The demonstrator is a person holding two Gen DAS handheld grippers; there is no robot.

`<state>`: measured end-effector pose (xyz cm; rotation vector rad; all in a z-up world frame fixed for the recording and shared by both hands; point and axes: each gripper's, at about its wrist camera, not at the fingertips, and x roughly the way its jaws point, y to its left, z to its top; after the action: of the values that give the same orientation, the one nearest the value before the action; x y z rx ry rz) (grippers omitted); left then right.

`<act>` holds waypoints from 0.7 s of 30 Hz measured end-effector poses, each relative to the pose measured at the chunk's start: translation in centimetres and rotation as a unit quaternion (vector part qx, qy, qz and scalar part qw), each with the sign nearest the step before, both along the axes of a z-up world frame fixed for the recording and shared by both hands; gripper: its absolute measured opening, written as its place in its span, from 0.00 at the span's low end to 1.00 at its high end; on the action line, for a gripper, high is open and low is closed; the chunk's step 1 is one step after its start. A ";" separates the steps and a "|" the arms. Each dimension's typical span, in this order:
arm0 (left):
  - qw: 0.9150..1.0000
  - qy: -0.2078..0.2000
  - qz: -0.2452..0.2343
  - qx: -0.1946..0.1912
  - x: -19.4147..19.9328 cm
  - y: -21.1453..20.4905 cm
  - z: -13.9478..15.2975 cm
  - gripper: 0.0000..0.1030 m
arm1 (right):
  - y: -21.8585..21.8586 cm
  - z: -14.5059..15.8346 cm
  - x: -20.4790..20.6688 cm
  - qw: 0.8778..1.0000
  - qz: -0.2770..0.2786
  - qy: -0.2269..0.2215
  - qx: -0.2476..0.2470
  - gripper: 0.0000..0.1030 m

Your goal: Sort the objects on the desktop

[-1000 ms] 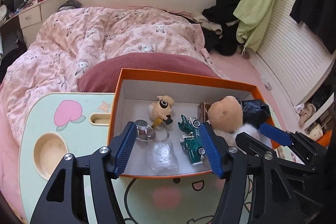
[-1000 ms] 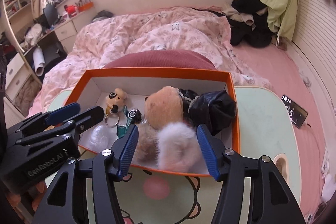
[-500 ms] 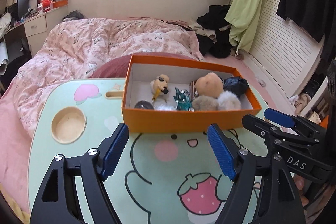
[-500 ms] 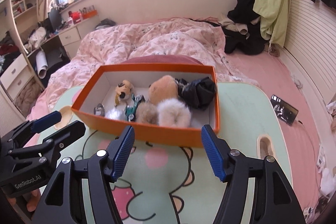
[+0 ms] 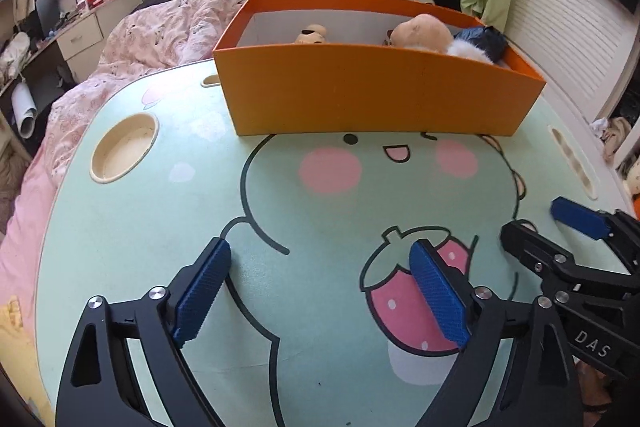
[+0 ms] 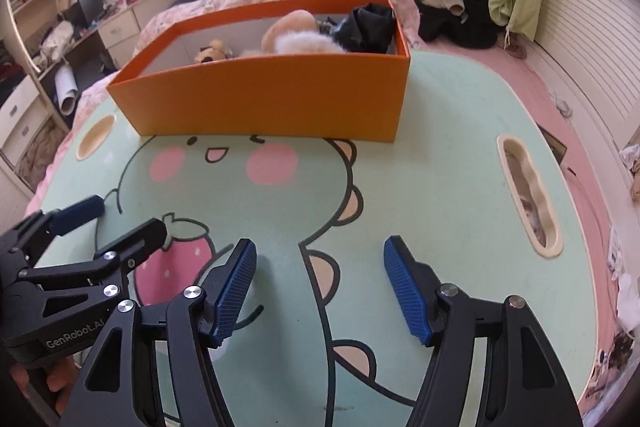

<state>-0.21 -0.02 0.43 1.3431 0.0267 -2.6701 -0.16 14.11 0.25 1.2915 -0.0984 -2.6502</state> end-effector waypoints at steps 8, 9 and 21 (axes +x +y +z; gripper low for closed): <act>1.000 0.004 0.020 0.005 0.6 -1.0 0.0 1.00 | 0.2 -1.1 0.3 1.000 0.014 0.009 0.006 1.00; 1.000 0.005 0.020 0.005 0.6 -1.0 -0.1 1.00 | 0.3 -1.2 0.3 1.000 0.014 0.009 0.006 1.00; 1.000 0.009 0.020 0.005 -0.1 -1.3 -0.4 1.00 | -0.2 -1.0 0.3 1.000 0.014 0.008 0.012 1.00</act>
<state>-0.35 -1.33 0.08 1.3078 0.0671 -2.6518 0.16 13.95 -0.75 1.2680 -0.0460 -2.6455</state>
